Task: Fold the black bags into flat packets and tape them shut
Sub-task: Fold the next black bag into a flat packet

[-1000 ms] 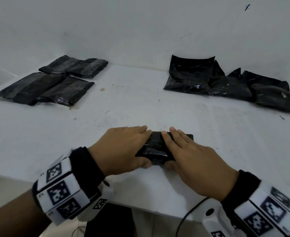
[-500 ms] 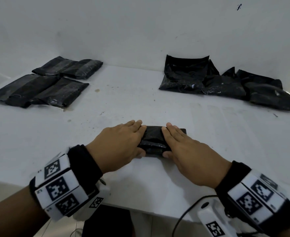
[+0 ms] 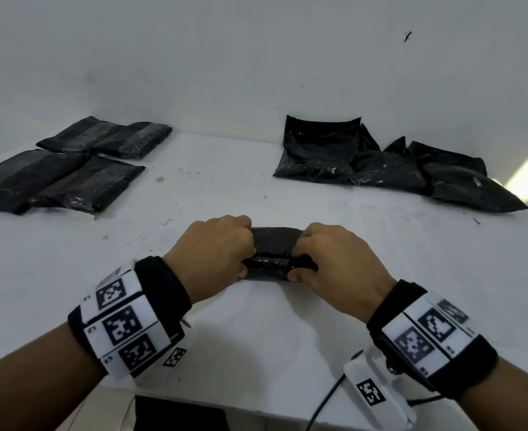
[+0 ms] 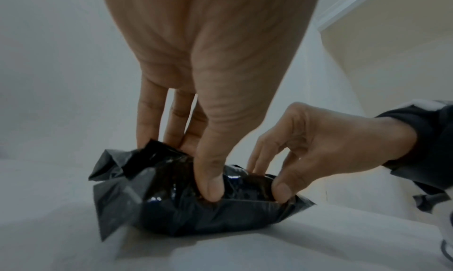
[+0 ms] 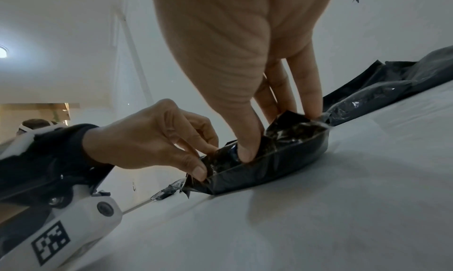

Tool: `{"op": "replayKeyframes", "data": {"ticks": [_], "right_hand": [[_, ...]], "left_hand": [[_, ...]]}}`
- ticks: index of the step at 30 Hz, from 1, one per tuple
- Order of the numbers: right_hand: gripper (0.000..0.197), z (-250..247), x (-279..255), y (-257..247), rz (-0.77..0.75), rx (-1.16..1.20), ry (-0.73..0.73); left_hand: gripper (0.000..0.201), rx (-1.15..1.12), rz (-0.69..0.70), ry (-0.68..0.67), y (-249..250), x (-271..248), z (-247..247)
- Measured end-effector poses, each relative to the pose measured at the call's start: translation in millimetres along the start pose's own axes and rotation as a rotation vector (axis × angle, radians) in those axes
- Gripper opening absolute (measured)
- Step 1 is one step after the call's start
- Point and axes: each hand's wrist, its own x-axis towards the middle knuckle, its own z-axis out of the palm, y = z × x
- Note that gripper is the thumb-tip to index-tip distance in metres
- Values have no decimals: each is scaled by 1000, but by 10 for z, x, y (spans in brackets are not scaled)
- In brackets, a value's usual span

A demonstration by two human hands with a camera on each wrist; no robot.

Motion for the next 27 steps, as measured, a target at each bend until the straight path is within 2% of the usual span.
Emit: {"op": "replayKeyframes", "data": {"ticks": [8, 18, 20, 24, 27], "right_hand": [[22, -1, 23, 62, -3, 75, -9], [21, 44, 35, 102, -19, 142, -17], [21, 43, 27, 110, -26, 150, -10], [25, 49, -11, 125, -15, 133, 49], [23, 46, -31, 141, -4, 103, 69]], "left_hand": [[21, -194, 39, 52, -133, 28, 27], [17, -134, 84, 94, 18, 23, -23], [17, -123, 88, 67, 65, 60, -57], [25, -125, 72, -21, 68, 123, -58], [45, -127, 99, -27, 81, 134, -44]]}}
